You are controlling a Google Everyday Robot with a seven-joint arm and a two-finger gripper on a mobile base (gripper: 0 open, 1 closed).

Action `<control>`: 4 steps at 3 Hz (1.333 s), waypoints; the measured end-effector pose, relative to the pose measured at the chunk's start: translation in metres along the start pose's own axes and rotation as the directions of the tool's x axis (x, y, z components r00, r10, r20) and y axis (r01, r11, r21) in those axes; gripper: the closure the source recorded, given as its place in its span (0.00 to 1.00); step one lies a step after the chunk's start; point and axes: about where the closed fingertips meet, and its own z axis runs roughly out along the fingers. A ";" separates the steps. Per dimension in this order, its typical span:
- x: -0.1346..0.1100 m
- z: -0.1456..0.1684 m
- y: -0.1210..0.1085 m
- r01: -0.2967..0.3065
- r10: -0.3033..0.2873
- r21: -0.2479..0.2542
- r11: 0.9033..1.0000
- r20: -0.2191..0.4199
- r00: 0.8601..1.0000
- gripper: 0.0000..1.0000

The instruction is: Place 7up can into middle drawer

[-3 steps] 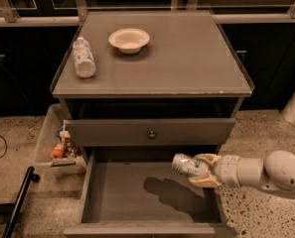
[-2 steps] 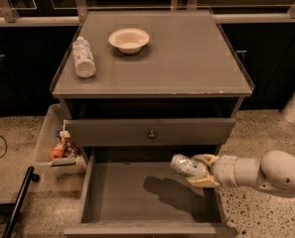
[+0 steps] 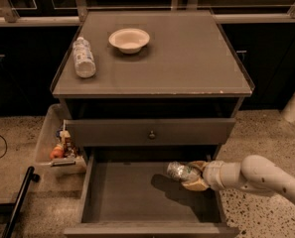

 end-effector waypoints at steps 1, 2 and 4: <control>0.025 0.024 -0.003 0.004 -0.004 0.004 1.000 -0.046 0.999 1.00; 0.047 0.044 -0.005 0.016 -0.015 0.006 1.000 -0.083 0.996 1.00; 0.062 0.084 -0.007 0.045 -0.047 -0.017 0.999 -0.094 0.994 1.00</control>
Offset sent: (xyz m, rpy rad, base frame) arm 0.0170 -0.0117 -0.0959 -0.1321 0.0324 -0.0093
